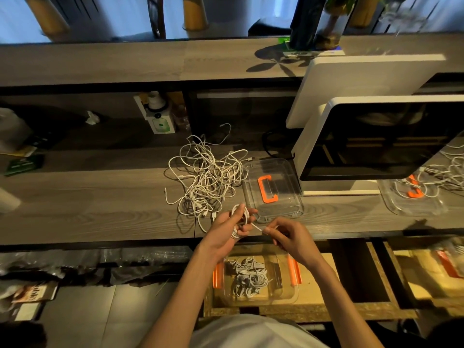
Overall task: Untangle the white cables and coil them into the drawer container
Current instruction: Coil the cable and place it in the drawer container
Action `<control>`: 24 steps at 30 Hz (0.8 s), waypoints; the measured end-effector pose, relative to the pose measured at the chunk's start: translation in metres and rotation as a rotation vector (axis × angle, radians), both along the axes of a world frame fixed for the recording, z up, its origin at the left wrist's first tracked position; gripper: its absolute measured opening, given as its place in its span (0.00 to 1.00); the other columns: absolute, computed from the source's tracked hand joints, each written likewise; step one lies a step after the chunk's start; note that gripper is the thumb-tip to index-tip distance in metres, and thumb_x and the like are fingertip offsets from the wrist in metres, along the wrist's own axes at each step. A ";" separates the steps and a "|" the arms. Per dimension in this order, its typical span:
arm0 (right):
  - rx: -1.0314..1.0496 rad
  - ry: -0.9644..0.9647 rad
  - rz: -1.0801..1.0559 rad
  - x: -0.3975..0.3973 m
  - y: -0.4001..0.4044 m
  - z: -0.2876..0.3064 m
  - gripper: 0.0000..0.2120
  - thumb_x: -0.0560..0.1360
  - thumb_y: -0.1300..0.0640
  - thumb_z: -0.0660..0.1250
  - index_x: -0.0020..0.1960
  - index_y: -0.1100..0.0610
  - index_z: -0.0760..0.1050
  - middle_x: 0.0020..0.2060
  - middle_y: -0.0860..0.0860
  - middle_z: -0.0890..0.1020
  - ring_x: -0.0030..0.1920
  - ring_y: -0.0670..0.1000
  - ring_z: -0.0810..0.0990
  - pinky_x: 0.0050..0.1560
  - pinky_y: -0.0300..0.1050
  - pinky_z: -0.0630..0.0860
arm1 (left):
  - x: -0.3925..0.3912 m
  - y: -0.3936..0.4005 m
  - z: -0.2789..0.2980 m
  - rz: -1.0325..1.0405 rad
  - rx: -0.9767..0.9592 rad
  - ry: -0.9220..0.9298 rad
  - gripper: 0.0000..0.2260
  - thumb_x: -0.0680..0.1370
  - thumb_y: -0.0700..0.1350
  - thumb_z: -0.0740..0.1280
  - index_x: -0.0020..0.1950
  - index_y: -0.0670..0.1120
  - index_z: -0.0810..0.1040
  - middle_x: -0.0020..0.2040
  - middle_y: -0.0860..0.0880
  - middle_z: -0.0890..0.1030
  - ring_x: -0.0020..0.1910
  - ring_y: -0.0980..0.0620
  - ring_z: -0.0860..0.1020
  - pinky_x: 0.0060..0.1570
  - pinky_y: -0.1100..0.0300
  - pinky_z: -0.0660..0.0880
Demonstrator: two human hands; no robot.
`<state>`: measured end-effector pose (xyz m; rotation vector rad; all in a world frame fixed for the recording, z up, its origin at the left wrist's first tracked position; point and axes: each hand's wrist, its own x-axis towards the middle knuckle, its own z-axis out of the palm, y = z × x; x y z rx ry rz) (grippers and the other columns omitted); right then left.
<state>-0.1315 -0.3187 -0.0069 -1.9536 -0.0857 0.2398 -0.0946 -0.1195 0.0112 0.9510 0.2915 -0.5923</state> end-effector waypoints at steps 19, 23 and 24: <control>-0.153 -0.033 0.353 0.013 0.002 0.046 0.07 0.83 0.57 0.66 0.53 0.52 0.83 0.43 0.45 0.85 0.45 0.44 0.83 0.49 0.38 0.78 | 0.004 -0.009 -0.012 -0.133 0.807 -0.377 0.13 0.85 0.48 0.60 0.48 0.43 0.79 0.37 0.48 0.81 0.28 0.51 0.75 0.29 0.59 0.72; -0.200 -0.088 0.326 0.019 0.000 0.046 0.07 0.83 0.57 0.65 0.54 0.50 0.83 0.42 0.44 0.84 0.45 0.47 0.84 0.49 0.46 0.82 | 0.003 -0.009 -0.007 -0.182 0.682 -0.277 0.21 0.83 0.61 0.59 0.48 0.45 0.80 0.37 0.47 0.80 0.30 0.53 0.73 0.28 0.61 0.69; -0.199 -0.102 0.315 0.018 0.001 0.046 0.08 0.83 0.57 0.65 0.53 0.49 0.83 0.41 0.43 0.84 0.45 0.48 0.84 0.49 0.47 0.82 | 0.003 -0.010 -0.006 -0.177 0.661 -0.256 0.24 0.82 0.64 0.58 0.47 0.45 0.80 0.37 0.46 0.79 0.29 0.53 0.72 0.27 0.62 0.68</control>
